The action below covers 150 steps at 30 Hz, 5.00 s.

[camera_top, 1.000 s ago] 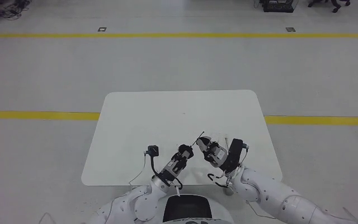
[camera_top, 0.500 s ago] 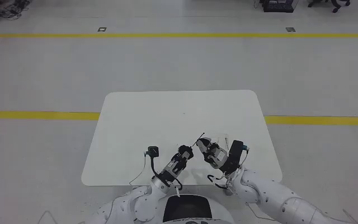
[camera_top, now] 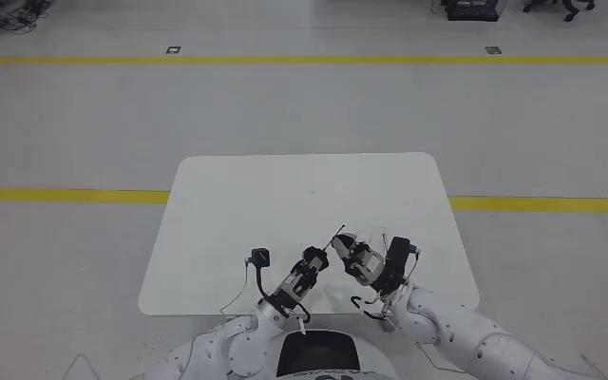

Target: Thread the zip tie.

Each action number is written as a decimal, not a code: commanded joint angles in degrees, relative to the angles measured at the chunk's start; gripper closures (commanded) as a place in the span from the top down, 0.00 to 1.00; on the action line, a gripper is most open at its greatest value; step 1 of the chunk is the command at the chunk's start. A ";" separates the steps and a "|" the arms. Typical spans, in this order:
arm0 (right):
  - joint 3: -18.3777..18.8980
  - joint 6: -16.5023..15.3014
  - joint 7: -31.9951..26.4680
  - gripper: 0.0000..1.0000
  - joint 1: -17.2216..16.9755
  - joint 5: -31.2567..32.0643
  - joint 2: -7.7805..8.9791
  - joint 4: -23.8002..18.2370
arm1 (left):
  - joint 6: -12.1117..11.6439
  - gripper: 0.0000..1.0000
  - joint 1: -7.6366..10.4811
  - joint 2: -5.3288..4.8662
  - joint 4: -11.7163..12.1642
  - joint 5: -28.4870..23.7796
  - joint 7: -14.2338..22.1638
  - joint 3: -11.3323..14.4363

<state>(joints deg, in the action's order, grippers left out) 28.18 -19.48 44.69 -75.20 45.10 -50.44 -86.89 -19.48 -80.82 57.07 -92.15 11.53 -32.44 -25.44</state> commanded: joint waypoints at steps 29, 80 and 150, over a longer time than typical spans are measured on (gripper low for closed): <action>2.55 0.00 -1.56 0.00 -1.72 2.16 -0.48 0.60 | 0.00 0.00 1.21 -1.06 -0.35 -0.68 -1.74 1.86; 2.48 0.00 -4.41 0.00 -2.53 5.19 -0.57 -0.40 | 0.00 0.00 2.70 -1.56 -0.39 -0.43 -3.13 4.50; -11.04 0.00 -9.65 1.00 6.36 -20.13 7.63 -8.79 | 0.00 0.00 -2.55 -3.82 -6.17 -13.16 3.66 -4.24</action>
<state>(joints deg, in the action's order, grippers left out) 18.39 -19.48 35.73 -69.96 25.72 -43.46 -94.94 -19.48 -82.84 53.43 -97.93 -1.52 -29.27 -29.05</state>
